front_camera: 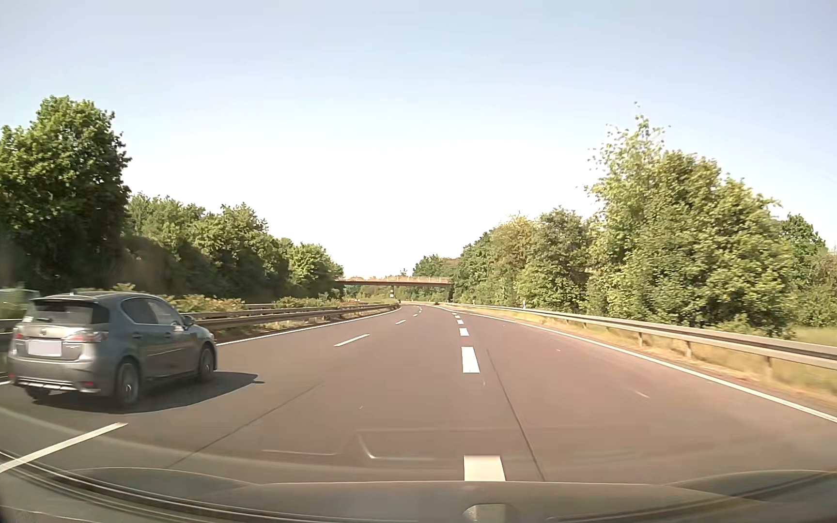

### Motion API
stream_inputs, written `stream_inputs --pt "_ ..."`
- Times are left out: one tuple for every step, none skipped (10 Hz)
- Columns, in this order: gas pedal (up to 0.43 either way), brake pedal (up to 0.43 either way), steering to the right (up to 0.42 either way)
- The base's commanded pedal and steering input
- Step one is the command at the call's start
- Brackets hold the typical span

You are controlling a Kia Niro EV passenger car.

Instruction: Follow the waypoints while adhering to traffic rules and regulations

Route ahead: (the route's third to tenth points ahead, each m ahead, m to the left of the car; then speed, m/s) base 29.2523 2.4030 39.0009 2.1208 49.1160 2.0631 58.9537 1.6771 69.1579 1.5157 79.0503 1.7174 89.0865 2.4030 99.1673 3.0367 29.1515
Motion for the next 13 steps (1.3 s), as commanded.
stream_inputs --pt "0.177 0.03 0.001" --pt "0.079 0.03 0.001" --pt "0.039 0.03 0.001" --pt "0.039 0.03 0.001" --pt "0.039 0.03 0.0" --pt "0.039 0.024 0.0" --pt "0.039 0.03 0.0" --pt "0.039 0.03 0.0" --pt "0.039 0.03 0.0" --pt "0.039 0.03 0.0" --pt "0.039 0.03 0.0" --pt "0.039 0.03 0.0" --pt "0.039 0.03 0.0"
